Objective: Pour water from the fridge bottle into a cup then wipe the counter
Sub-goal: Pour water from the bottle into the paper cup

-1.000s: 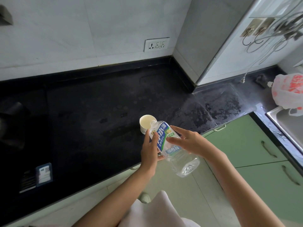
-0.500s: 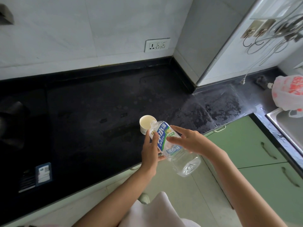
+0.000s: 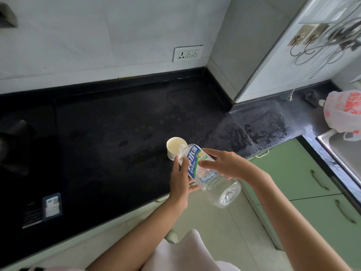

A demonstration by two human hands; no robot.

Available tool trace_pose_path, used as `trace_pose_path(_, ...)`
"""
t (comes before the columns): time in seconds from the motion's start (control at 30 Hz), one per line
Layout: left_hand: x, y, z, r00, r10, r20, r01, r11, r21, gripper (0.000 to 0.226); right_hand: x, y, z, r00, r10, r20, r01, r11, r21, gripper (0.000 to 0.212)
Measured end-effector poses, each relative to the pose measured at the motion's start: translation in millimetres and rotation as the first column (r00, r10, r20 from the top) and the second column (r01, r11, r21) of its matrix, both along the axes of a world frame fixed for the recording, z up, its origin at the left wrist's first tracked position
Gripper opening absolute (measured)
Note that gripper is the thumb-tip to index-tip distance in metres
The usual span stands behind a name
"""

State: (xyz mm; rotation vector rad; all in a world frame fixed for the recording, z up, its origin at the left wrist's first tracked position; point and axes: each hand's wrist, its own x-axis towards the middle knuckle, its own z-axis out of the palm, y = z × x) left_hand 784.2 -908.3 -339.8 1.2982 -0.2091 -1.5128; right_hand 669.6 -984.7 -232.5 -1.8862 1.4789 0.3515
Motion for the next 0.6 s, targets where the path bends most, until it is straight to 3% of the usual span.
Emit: trace_pose_path(0.6,-2.5,-2.3,10.0,0.996,0.039,-0.076,-0.04,0.999,-0.011,0.043,8.8,-8.2,16.6,0.995,0.082,-0.059,-0.081,0.996,0.019,0.056)
